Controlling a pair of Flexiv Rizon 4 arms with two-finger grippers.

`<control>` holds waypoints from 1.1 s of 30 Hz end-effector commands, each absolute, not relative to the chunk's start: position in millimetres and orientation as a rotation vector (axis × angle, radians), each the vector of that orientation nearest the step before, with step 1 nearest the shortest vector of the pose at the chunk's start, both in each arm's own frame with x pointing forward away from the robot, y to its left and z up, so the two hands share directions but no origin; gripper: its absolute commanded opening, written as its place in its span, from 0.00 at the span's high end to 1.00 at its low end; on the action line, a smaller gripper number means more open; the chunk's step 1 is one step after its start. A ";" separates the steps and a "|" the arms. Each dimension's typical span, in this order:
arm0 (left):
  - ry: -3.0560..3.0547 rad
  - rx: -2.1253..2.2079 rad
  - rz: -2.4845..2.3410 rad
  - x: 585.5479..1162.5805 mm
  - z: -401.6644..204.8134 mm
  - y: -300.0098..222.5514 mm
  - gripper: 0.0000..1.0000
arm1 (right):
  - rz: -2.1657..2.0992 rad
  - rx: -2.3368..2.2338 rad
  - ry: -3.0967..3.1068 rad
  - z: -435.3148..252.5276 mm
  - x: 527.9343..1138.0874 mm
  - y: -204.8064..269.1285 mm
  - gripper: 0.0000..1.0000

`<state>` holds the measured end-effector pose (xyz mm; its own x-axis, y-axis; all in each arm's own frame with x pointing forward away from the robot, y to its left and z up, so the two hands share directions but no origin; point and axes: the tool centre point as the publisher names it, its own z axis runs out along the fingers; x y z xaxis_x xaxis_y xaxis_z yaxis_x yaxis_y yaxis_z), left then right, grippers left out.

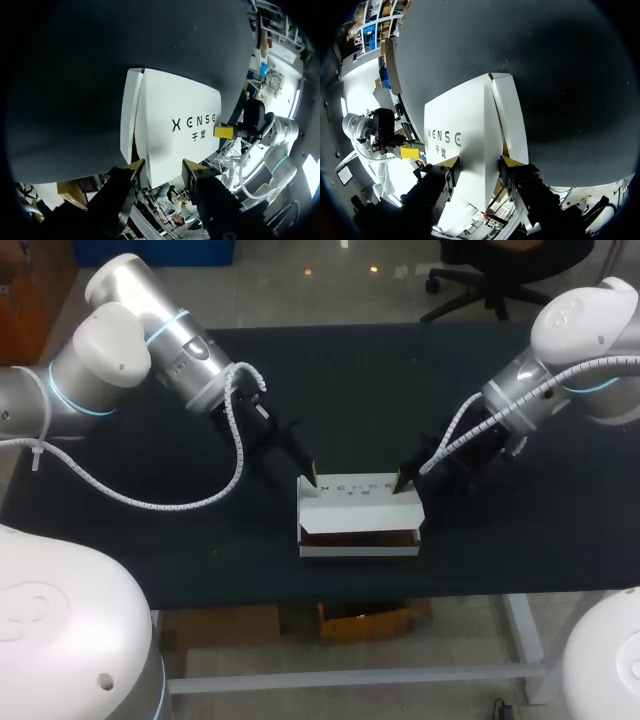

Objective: Assemble the packaging by folding the flat box into shape, placing the metal phone stand inside, and closing the box properly

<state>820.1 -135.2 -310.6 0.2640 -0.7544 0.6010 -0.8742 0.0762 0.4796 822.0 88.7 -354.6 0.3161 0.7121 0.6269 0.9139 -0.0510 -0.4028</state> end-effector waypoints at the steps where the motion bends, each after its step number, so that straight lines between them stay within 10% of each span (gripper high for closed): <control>1: -1.563 1.732 0.236 813.3 -295.2 -134.0 0.49 | -0.329 -1.808 -1.458 -355.9 823.6 89.3 0.51; 3: -1.608 1.733 0.257 813.2 -289.9 -136.2 0.28 | -0.330 -1.808 -1.460 -356.1 824.1 89.3 0.51; 7: -1.652 1.722 0.302 815.0 -279.1 -140.4 0.15 | -0.333 -1.809 -1.460 -356.6 825.3 89.1 0.51; 33: -2.044 1.413 0.446 824.4 -231.0 -185.0 0.00 | -0.334 -1.817 -1.451 -358.7 826.8 87.4 0.54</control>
<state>822.8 -181.1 -235.9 -0.2262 -0.7180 0.6583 -0.9330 0.3539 0.0654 825.4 87.6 -356.8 0.3165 0.7114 0.6274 0.9159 -0.0569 -0.3974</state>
